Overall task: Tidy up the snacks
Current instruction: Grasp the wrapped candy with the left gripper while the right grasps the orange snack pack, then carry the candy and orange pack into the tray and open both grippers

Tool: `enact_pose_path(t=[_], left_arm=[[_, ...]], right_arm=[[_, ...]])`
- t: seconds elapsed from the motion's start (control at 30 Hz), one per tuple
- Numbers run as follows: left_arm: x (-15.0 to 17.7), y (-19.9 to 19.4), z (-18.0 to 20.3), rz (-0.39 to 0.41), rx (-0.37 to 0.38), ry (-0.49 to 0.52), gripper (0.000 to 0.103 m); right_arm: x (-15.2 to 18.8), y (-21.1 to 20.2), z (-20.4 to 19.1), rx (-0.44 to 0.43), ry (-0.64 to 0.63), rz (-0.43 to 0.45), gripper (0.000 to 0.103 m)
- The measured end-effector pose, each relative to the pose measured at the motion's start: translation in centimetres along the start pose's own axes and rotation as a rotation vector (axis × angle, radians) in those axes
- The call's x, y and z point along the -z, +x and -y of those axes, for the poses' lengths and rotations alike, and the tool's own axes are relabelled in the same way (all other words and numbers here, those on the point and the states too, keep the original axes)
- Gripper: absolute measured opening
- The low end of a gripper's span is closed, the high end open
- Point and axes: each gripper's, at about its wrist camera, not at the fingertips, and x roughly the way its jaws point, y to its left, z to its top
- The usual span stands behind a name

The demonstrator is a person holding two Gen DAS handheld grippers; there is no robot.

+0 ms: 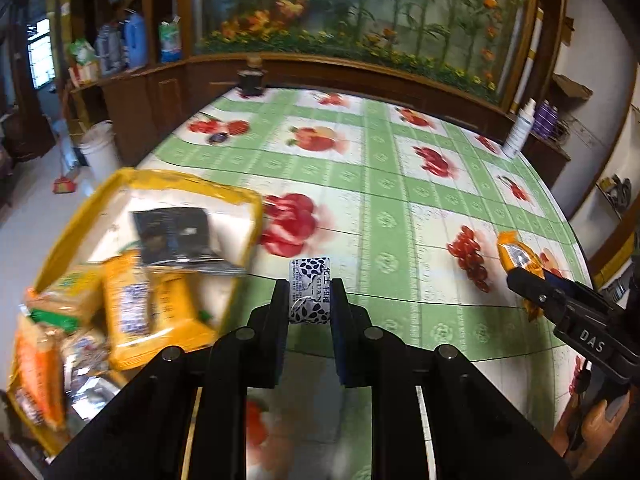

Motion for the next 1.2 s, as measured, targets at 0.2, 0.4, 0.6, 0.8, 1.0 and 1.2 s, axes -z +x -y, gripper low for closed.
enact_pose_path(t=[0.2, 0.4, 0.6, 0.8, 1.0, 1.2], left_arm=[[0.5, -2.6, -2.6, 0.074, -0.107, -0.028, 0.017], [1.0, -4.0, -6.3, 0.095, -0.156, -0.089, 0.017], [1.4, -4.7, -10.2, 0.110, -0.206, -0.154, 0.017], [1.7, -5.0, -12.9, 0.117, -0.246, -0.193, 0.017], [2.0, -4.9, -14.9, 0.121, -0.280, -0.223, 0.017], [2.1, -4.8, -15.6, 0.120, -0.291, -0.234, 0.017]], right_arm=[[-0.1, -1.1, -3.8, -0.086, -0.039, 0.020, 0.043], [-0.4, -0.3, -8.8, -0.188, -0.102, 0.009, 0.043], [-1.0, 1.8, -14.1, -0.265, -0.160, -0.018, 0.043], [-1.5, 4.5, -19.3, -0.318, -0.233, -0.045, 0.043], [-1.8, 7.1, -22.6, -0.346, -0.272, -0.067, 0.043], [-1.8, 8.9, -23.8, -0.351, -0.278, -0.089, 0.043]])
